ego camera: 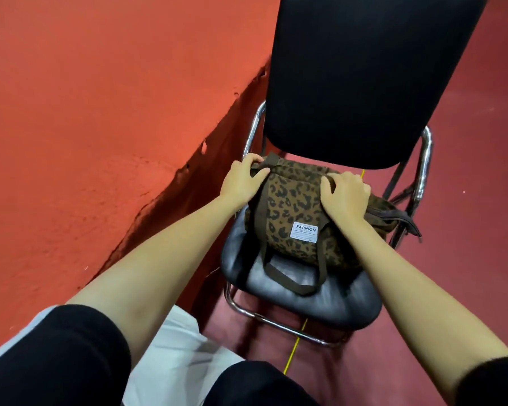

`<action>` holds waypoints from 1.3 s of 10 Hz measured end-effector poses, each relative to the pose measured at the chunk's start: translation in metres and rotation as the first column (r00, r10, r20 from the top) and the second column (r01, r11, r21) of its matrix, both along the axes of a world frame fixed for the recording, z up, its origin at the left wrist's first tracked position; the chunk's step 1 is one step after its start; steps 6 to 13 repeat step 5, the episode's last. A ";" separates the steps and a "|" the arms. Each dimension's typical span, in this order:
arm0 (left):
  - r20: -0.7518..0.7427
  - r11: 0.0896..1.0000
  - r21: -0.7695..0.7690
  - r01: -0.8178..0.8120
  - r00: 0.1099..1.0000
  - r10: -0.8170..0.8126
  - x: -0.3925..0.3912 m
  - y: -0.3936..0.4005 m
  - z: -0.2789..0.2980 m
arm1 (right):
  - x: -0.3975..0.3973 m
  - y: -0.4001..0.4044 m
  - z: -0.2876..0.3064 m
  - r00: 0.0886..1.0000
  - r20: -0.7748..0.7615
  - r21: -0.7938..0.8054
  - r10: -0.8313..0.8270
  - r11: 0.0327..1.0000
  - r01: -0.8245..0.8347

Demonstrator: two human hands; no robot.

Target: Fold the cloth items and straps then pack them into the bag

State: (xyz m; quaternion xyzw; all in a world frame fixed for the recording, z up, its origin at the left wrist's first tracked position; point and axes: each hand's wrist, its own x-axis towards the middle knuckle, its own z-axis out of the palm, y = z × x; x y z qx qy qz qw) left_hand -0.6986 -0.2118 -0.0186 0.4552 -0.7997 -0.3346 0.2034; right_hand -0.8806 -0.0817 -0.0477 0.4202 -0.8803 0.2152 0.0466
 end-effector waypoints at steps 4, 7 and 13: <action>0.027 0.987 -0.149 0.057 0.998 -0.053 0.029 0.021 -0.001 | 0.040 0.009 0.005 0.973 -0.130 -0.222 0.191 0.951 -0.216; 0.043 0.983 -0.166 0.075 0.997 -0.069 0.037 0.025 0.002 | 0.048 0.010 0.006 0.967 -0.091 -0.252 0.238 0.934 -0.254; 0.043 0.983 -0.166 0.075 0.997 -0.069 0.037 0.025 0.002 | 0.048 0.010 0.006 0.967 -0.091 -0.252 0.238 0.934 -0.254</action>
